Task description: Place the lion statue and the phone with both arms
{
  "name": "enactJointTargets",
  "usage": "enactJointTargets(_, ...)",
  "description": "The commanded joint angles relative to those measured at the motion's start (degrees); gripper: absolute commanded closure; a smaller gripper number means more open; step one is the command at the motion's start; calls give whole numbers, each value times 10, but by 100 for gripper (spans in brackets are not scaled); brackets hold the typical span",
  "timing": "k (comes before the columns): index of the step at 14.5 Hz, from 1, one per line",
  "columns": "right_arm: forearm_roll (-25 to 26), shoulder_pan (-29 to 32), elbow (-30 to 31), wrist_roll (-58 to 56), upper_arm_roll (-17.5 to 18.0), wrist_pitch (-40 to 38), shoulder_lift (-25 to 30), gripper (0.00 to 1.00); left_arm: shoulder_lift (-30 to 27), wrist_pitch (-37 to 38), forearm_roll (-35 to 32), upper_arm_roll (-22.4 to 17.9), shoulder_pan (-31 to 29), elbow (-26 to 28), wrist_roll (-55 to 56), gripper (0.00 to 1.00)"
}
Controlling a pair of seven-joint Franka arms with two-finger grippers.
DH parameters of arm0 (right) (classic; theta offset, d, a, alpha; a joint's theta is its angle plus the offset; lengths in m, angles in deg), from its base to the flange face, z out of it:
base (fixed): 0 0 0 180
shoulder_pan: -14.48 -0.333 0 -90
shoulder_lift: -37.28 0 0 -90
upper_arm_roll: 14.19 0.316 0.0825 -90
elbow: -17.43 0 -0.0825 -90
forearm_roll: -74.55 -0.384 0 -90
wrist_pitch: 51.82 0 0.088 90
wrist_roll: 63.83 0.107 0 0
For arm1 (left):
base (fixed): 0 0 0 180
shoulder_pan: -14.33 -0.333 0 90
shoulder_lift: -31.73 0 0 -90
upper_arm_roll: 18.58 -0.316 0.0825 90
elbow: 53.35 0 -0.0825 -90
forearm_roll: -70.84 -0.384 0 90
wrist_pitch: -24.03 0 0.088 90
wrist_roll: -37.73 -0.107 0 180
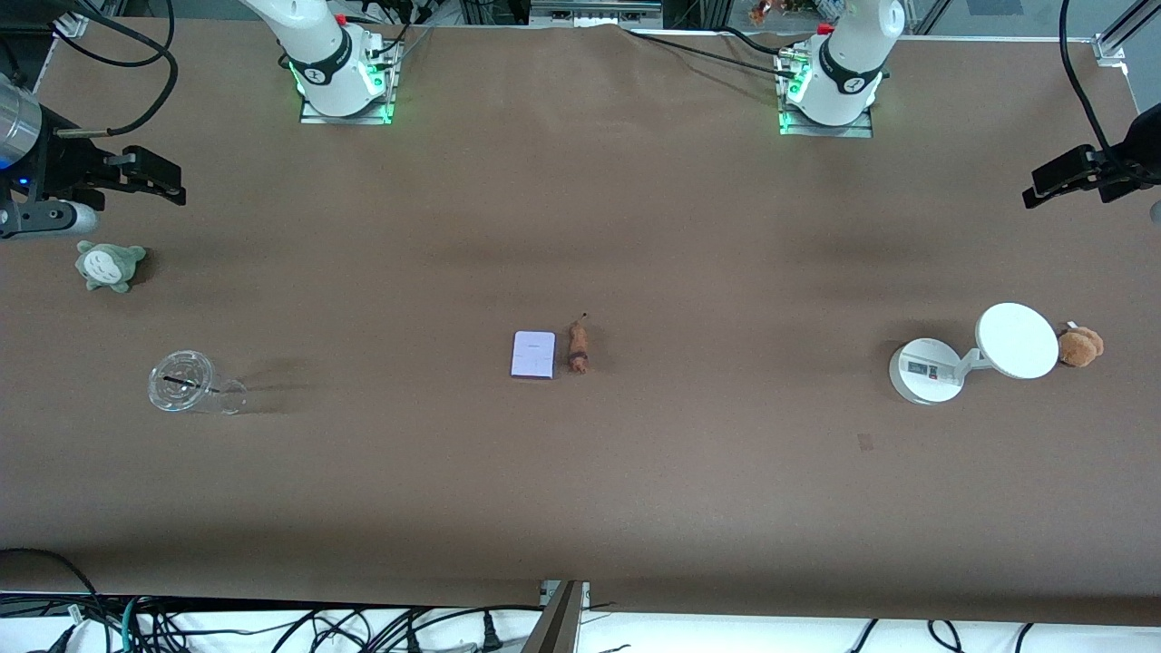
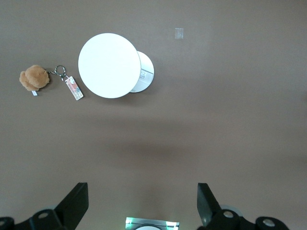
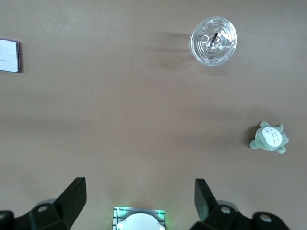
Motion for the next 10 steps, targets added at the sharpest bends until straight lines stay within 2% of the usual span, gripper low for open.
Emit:
enactJointTargets(1,0,4,-12,-5,4,-6,-4,0,-2,8,2,1,-5,-3,3,0)
enactJointTargets(6,0,4,-12,-5,4,-6,-4,0,-1,7,2,2,-4,-2,6,0)
enactJointTargets(10,0,4,-12,-5,4,-6,-4,0,13,2,2,14,4,-1,54,0)
